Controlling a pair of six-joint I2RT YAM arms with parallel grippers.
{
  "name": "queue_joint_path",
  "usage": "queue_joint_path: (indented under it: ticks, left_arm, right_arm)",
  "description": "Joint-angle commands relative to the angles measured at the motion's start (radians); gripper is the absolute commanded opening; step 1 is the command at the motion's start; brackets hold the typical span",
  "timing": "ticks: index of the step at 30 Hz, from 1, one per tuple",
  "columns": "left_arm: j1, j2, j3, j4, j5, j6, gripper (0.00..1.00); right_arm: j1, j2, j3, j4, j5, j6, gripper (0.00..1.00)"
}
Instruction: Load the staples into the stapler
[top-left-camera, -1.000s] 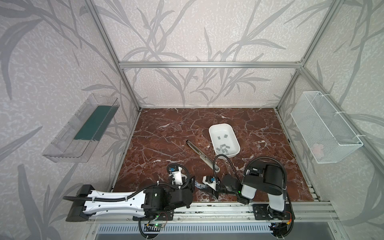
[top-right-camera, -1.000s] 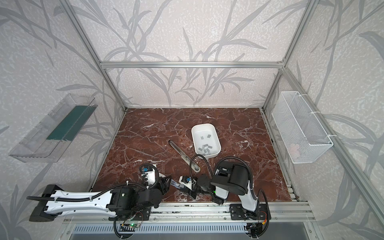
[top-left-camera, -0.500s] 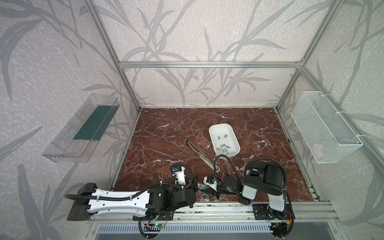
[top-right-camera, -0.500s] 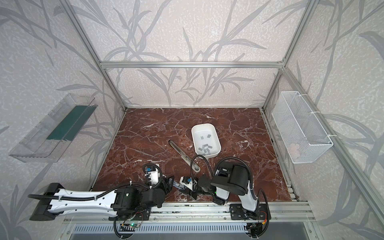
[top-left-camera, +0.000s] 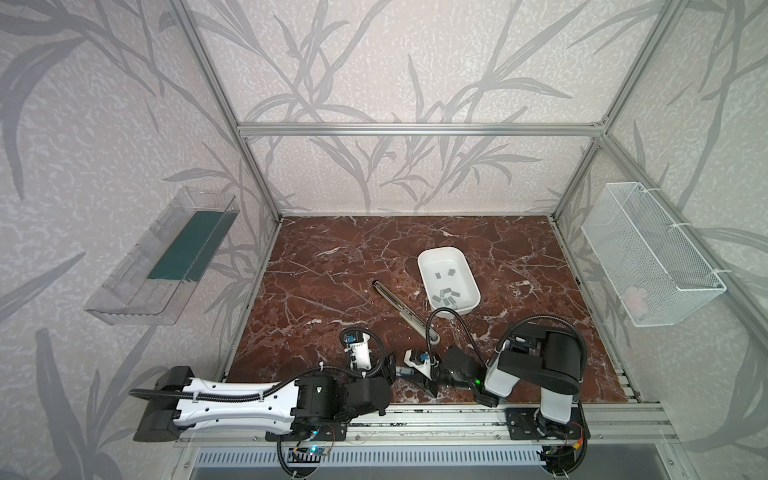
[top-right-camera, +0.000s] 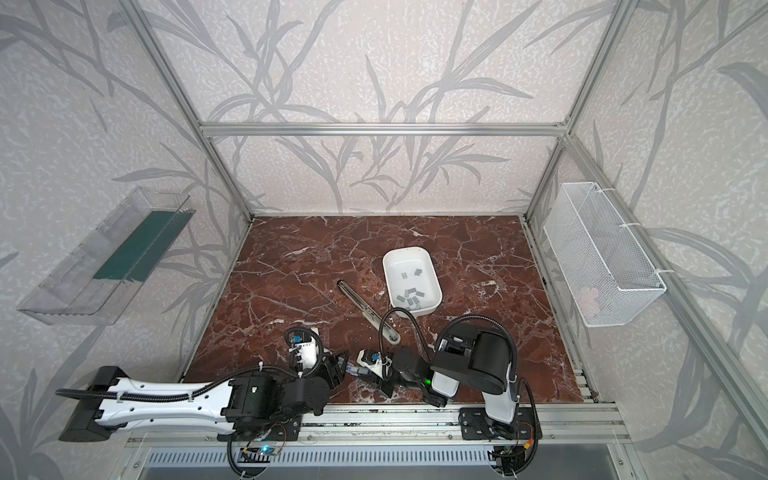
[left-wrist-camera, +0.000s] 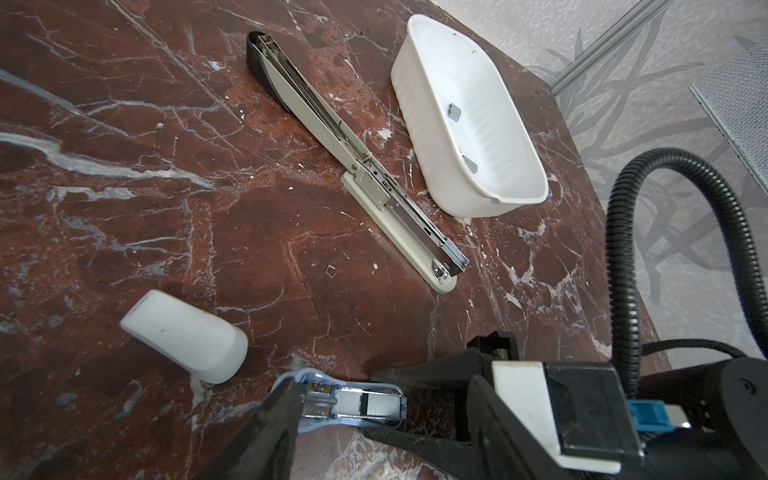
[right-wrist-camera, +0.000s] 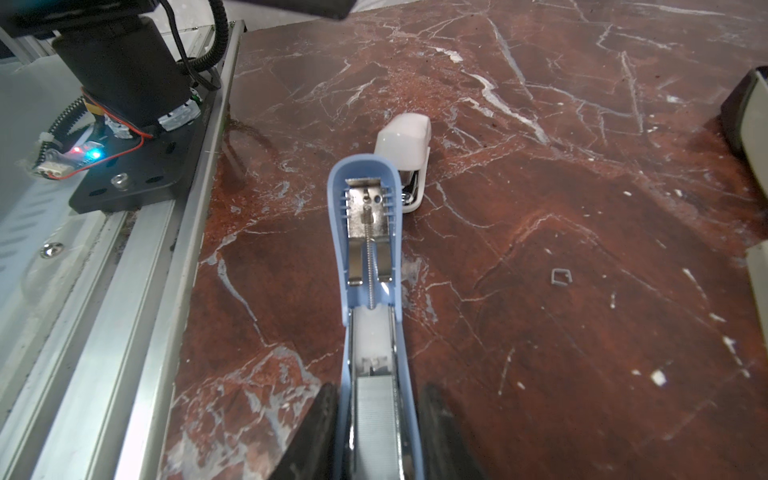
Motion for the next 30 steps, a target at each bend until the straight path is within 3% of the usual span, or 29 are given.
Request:
queue_joint_path:
  ticks: [1, 7, 11, 27, 30]
  left_arm:
    - [0.003, 0.022, -0.022, 0.012, -0.042, -0.016, 0.68]
    - [0.016, 0.032, -0.083, 0.039, -0.061, -0.084, 0.82]
    - [0.034, 0.027, -0.133, 0.163, -0.017, -0.053, 0.82]
    - [0.064, 0.198, -0.125, 0.324, 0.057, -0.03, 0.83]
    - [0.065, 0.196, -0.12, 0.366, 0.067, 0.013, 0.8]
  right_arm:
    - [0.02, 0.062, -0.04, -0.21, -0.013, 0.036, 0.31]
    - [0.022, 0.085, -0.043, -0.168, -0.026, 0.051, 0.3]
    - [0.022, 0.078, -0.041, -0.169, -0.029, 0.055, 0.3]
    - [0.023, 0.109, -0.028, -0.124, -0.052, 0.076, 0.29]
    - [0.024, 0.112, -0.024, -0.125, -0.053, 0.078, 0.29]
